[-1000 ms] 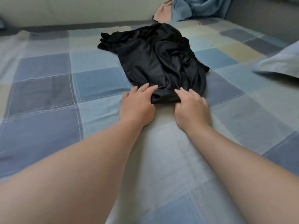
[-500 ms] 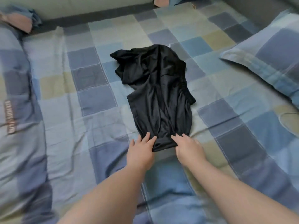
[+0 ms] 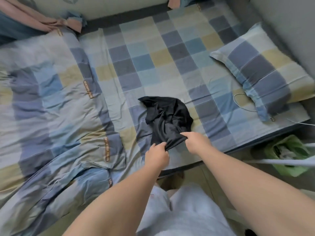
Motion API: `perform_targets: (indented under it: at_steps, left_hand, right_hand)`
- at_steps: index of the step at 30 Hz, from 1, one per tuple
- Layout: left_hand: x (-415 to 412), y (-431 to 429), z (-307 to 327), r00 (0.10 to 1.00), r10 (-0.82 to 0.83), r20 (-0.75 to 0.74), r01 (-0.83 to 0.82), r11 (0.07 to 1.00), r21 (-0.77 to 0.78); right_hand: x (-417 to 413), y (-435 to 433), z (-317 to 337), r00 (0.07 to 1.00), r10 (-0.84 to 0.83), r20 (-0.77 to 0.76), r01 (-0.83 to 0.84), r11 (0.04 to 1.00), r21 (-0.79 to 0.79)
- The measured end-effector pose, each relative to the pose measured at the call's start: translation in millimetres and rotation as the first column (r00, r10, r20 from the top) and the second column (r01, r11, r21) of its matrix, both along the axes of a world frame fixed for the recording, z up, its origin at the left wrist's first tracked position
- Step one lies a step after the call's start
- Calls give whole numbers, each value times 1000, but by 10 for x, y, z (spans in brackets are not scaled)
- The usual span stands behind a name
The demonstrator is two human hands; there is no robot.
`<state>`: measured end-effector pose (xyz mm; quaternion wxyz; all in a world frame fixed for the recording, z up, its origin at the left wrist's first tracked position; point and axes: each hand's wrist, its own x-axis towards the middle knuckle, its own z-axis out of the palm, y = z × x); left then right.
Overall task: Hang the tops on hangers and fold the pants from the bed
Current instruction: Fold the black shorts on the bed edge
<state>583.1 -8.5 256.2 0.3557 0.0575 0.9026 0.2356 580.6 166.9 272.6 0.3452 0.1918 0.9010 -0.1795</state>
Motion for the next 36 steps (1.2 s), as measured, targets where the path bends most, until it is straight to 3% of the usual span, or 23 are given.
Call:
perform_targets:
  at_steps: [4, 7, 14, 20, 24, 30, 36]
  left_hand:
    - [207, -310, 666, 996, -20, -84, 25, 998, 62]
    - [313, -566, 998, 983, 115, -141, -90, 981, 173]
    - [370, -921, 1565, 897, 358, -259, -208, 859, 467]
    - [238, -829, 2090, 802, 546, -240, -247, 670, 700]
    - [-9, -613, 2426, 773, 590, -231, -273, 640, 719]
    - [-404, -89, 2734, 778, 628, -30, -413, 546, 729]
    - [-703, 407, 2873, 698, 702, 137, -533, 383, 754]
  right_hand:
    - [461, -249, 522, 984, -127, -122, 112, 986, -127]
    - [706, -405, 779, 939, -231, -254, 163, 951, -262]
    - [907, -495, 1385, 770, -387, -507, 88, 852, -516]
    - [737, -323, 1836, 677, -542, -498, -48, 643, -765]
    - [447, -46, 2097, 665, -593, -454, -77, 551, -831]
    - [22, 502, 2363, 648, -571, -503, -137, 562, -815]
    - [-312, 956, 2450, 598, -503, -624, -107, 722, -684]
